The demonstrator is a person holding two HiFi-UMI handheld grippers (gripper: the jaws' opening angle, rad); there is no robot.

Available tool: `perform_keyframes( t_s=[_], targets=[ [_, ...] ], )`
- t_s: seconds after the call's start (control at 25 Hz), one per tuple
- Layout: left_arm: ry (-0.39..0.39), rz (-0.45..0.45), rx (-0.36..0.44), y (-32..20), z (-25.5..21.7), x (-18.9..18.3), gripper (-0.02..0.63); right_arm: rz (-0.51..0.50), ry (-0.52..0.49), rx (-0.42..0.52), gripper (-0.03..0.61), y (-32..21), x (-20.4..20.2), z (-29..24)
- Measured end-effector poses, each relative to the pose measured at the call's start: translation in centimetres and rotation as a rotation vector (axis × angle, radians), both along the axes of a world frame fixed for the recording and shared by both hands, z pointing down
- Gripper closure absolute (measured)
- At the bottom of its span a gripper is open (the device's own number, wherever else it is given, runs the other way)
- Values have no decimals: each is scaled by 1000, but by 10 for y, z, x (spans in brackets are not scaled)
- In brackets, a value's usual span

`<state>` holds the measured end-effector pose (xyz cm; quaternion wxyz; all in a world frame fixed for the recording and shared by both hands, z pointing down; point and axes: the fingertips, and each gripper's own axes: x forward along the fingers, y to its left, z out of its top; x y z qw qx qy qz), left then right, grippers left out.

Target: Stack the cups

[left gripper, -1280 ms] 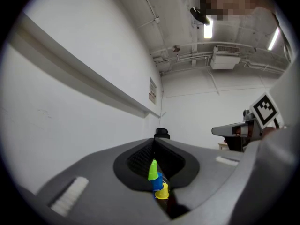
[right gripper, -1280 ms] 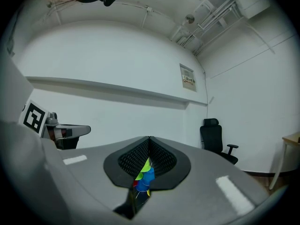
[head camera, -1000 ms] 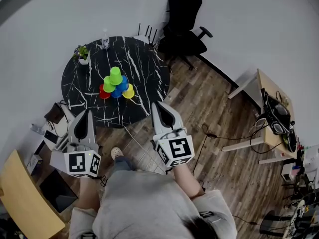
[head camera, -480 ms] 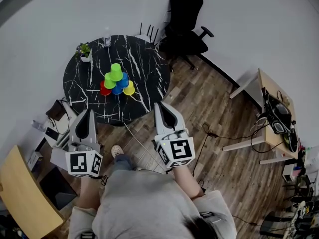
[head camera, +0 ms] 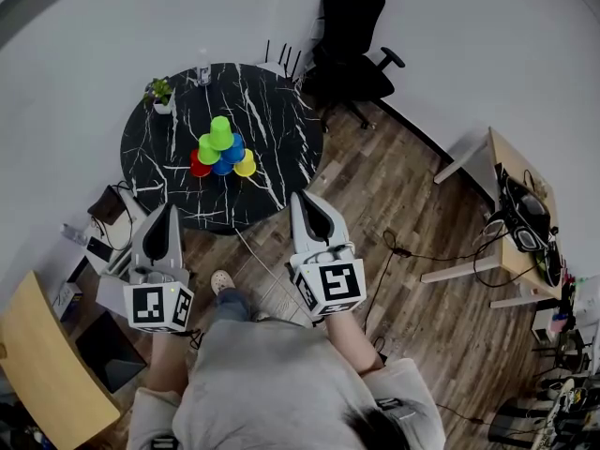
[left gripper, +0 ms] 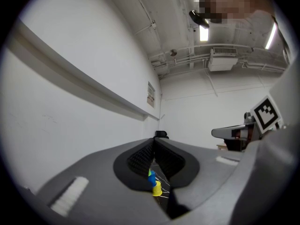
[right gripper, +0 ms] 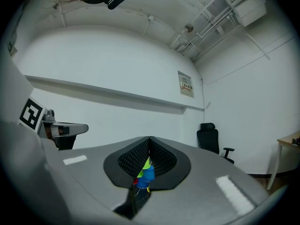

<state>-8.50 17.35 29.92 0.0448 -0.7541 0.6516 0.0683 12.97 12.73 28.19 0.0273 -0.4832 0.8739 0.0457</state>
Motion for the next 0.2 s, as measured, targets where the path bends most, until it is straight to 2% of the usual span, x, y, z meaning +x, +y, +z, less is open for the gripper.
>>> perform_keyframes(
  t_s=[0.2],
  targets=[
    [0,1,-7,0,-1,-1,555,-1,-1,-7,575,-1,-2,3]
  ],
)
